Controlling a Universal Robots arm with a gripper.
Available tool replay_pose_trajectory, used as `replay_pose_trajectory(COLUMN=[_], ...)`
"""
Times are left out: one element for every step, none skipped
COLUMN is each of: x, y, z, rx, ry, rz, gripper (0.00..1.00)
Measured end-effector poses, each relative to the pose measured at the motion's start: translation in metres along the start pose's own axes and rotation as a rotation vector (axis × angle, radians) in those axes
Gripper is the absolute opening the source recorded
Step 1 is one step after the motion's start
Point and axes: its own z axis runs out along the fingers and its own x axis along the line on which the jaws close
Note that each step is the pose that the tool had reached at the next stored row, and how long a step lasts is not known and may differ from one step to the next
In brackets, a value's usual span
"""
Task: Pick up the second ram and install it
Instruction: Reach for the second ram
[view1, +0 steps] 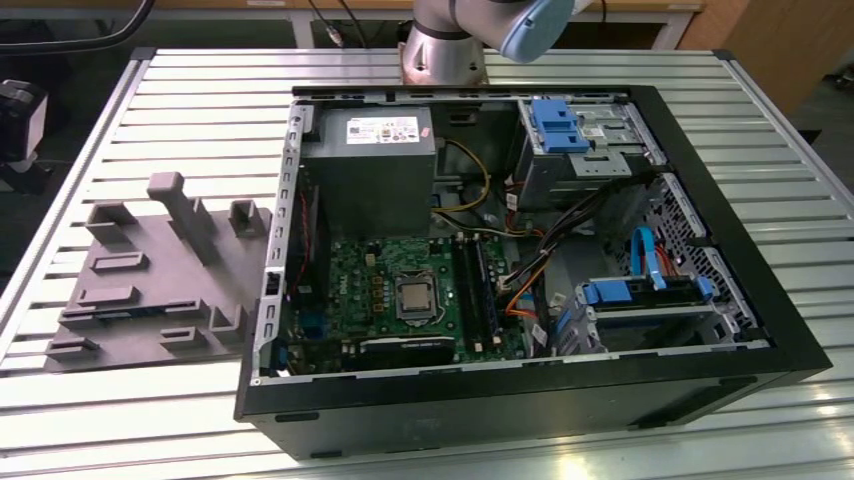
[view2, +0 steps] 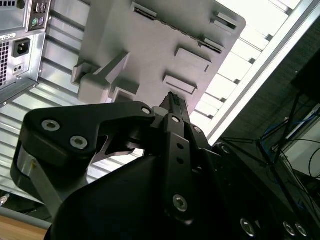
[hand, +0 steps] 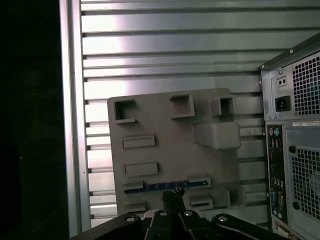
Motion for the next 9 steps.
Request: replay_pose_trajectory(x=[0.0001,0.0001,0.0001,0.0001,0.0001,0.0001,0.0002,0.0002,0.0003], y=[-0.0002,-0.0005,-0.0007,-0.001,-0.0012,-0.0015,-0.0017,-0.002,-0.0023], z=[0.0003,0.0006,0.0009,0.0013,0.0018,0.0022,0.0027,0.0031,0.0035], rx=[-0.0001,0.0,0.0001,0.0001,0.0001,0.0,0.0,0.0001,0.0001], ry=[0.0,0.0,0.0001,0.0002,0.0001,0.0001,0.0001,0.0001,0.0001], rz=[0.0,0.0,0.0,0.0,0.0,0.0,0.0,0.0,0.0], gripper=[0.11,0.11,0.11,0.11,0.11,0.11,0.11,0.11,0.11])
